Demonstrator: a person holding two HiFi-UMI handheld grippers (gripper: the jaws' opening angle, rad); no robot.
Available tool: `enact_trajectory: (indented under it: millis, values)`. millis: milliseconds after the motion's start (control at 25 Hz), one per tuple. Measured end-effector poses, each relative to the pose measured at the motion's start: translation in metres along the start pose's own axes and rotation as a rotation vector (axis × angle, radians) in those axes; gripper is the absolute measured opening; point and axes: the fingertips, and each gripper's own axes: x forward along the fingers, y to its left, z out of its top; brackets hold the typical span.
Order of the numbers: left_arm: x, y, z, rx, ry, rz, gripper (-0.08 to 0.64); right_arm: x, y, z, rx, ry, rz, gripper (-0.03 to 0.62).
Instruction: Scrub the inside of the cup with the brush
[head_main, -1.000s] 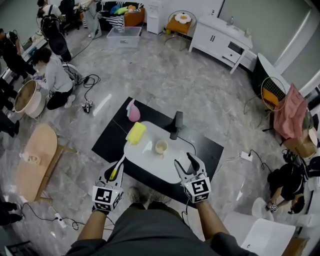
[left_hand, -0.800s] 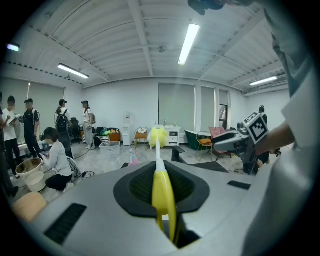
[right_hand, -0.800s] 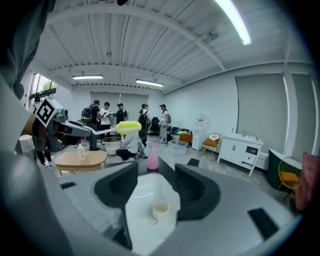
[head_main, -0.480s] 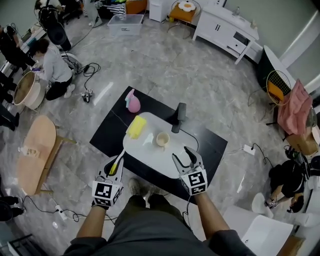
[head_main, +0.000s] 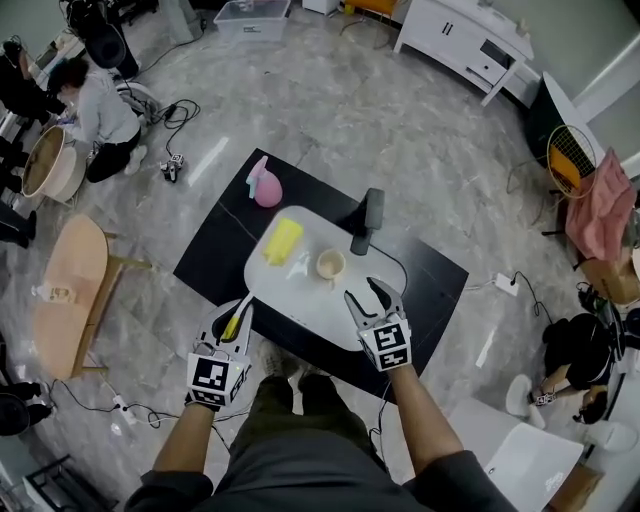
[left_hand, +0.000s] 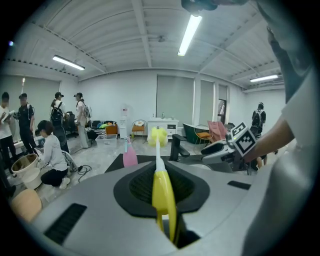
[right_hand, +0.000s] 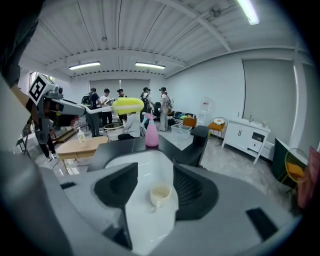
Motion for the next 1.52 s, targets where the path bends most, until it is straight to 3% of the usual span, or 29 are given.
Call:
enact_trajectory:
  millis: [920, 1520]
  values:
    - [0.037, 0.007, -0.044, 0.005, 0.083, -0.004, 0.035, 0.106, -0.004, -0.103, 0.003, 0.211, 0.067, 0.218]
    - [0.061, 0.018, -0.067, 0.011, 0.127, -0.007, 0.035, 0.15, -0.007, -0.16, 0.034, 0.338, 0.056, 0.2]
